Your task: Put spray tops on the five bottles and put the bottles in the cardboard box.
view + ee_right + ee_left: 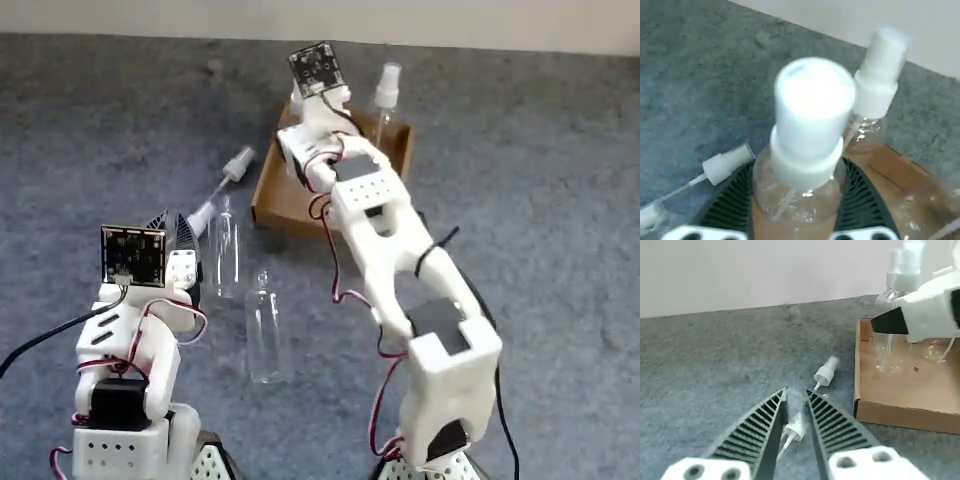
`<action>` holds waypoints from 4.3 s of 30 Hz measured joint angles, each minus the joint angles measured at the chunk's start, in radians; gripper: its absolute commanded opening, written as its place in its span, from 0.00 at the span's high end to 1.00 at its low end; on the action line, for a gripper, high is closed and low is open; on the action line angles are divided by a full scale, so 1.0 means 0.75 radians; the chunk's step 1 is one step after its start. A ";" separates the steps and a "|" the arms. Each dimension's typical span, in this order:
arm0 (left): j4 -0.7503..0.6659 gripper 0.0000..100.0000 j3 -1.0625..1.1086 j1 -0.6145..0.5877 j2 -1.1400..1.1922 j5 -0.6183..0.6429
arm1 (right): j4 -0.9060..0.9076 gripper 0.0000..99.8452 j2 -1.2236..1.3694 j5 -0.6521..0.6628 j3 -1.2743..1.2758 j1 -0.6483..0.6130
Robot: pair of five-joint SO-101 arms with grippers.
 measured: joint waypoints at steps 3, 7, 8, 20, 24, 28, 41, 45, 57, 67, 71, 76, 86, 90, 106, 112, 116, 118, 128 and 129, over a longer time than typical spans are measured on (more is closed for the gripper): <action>0.000 1.00 0.000 0.000 0.000 0.000 | 0.000 1.00 0.088 0.000 -0.074 0.000; 0.000 1.00 0.000 0.000 0.000 0.000 | -0.002 1.00 0.115 0.000 -0.104 0.000; 0.000 1.00 0.000 0.000 0.000 0.000 | -0.002 1.00 0.115 0.000 -0.110 0.000; 0.000 1.00 0.000 0.000 0.000 0.000 | -0.002 1.00 0.117 0.000 -0.110 0.000; 0.000 1.00 0.000 0.000 0.000 0.000 | -0.002 1.00 0.117 0.000 -0.110 0.000; 0.000 1.00 0.000 0.000 0.000 0.000 | -0.035 1.00 0.117 0.000 -0.110 0.000; 0.000 1.00 0.000 0.000 0.000 0.000 | -0.115 1.00 0.117 0.000 -0.110 0.000; 0.000 1.00 0.000 0.000 0.000 0.000 | -0.119 0.99 0.117 0.000 -0.078 -0.002; 0.000 1.00 0.000 0.000 0.000 0.000 | -0.119 0.98 0.125 0.000 -0.039 -0.025; 0.000 1.00 0.000 0.010 0.000 0.000 | -0.119 0.87 0.125 0.000 -0.039 -0.027; 0.000 1.00 0.000 0.012 0.000 0.000 | -0.119 0.84 0.125 0.000 -0.039 -0.029; 0.000 1.00 0.000 0.012 0.000 0.000 | -0.119 0.82 0.125 0.000 -0.039 -0.031; 0.000 1.00 0.000 0.012 0.000 0.000 | -0.055 0.80 0.125 0.000 -0.039 -0.031; 0.000 1.00 0.000 0.012 0.000 0.000 | -0.055 0.78 0.125 0.000 -0.039 -0.031; 0.000 1.00 0.000 0.012 0.000 -0.002 | -0.055 0.71 0.125 0.000 -0.039 -0.031; 0.000 1.00 0.000 0.014 0.000 -0.002 | 0.031 0.71 0.125 0.000 -0.039 -0.031; 0.000 1.00 0.000 0.014 0.000 -0.002 | 0.035 0.71 0.125 0.000 -0.039 -0.031; 0.000 1.00 0.000 0.014 0.000 -0.002 | 0.037 0.71 0.125 0.000 -0.039 -0.031; 0.000 1.00 0.000 0.014 0.000 -0.002 | 0.037 0.71 0.125 0.084 -0.039 -0.115; 0.000 1.00 0.000 0.014 0.000 -0.002 | 0.037 0.71 0.125 0.086 -0.039 -0.117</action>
